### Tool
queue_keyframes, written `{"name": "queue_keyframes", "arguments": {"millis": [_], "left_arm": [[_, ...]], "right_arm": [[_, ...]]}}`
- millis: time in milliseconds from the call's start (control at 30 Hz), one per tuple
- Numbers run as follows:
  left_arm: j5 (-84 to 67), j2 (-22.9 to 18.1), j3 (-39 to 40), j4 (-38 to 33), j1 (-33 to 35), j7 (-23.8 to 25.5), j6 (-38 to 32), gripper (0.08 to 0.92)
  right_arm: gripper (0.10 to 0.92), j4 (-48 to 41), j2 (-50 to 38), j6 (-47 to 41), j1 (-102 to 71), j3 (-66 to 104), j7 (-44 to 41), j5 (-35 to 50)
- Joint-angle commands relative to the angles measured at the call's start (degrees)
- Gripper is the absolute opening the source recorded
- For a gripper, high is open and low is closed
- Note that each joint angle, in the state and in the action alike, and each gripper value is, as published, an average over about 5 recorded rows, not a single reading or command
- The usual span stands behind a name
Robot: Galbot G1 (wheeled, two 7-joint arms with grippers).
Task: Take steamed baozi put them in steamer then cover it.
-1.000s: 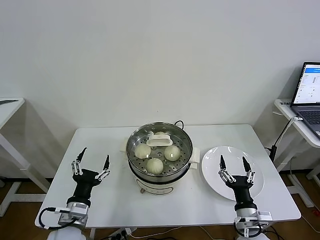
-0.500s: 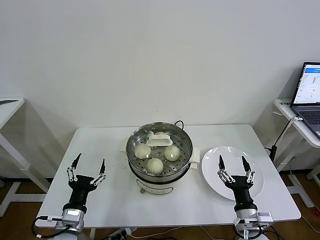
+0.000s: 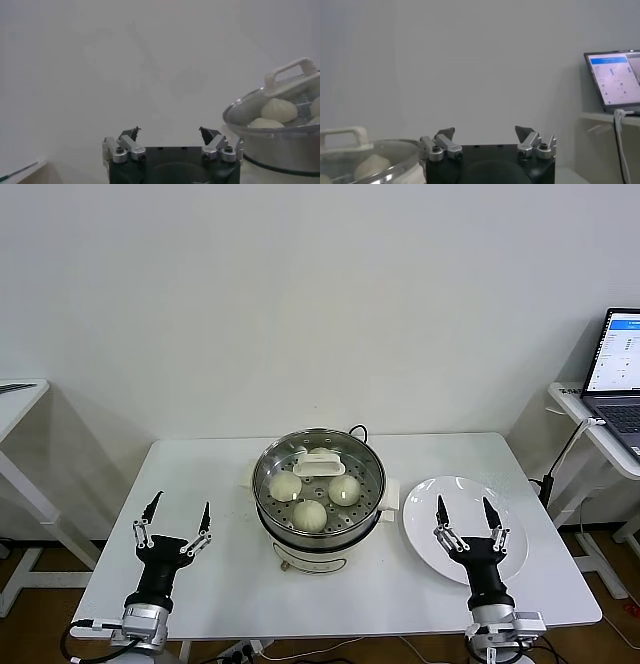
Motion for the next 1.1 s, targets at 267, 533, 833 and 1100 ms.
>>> {"name": "queue_keyframes", "arguments": {"millis": [267, 533, 833, 1100], "left_arm": [[-0.38, -0.12, -0.14, -0.61, 0.41, 0.06, -0.15, 0.823], [-0.39, -0.21, -0.12, -0.78, 0.51, 0.03, -0.09, 0.823], [-0.4, -0.21, -0.22, -0.81, 0.48, 0.02, -0.07, 0.823], [-0.43, -0.44, -0.46, -0.51, 0.3, 0.06, -0.28, 0.823]], "right_arm": [[0.823, 0.48, 0.06, -0.28, -0.55, -0.03, 0.02, -0.43], [0.823, 0.64, 0.13, -0.85, -0.72, -0.25, 0.03, -1.3], [0.823, 0.74, 0.08, -1.39, -0.87, -0.19, 0.15, -1.33], [0.823, 0.38, 0.1, -1.65, -0.91, -0.19, 0.23, -1.32]]}}
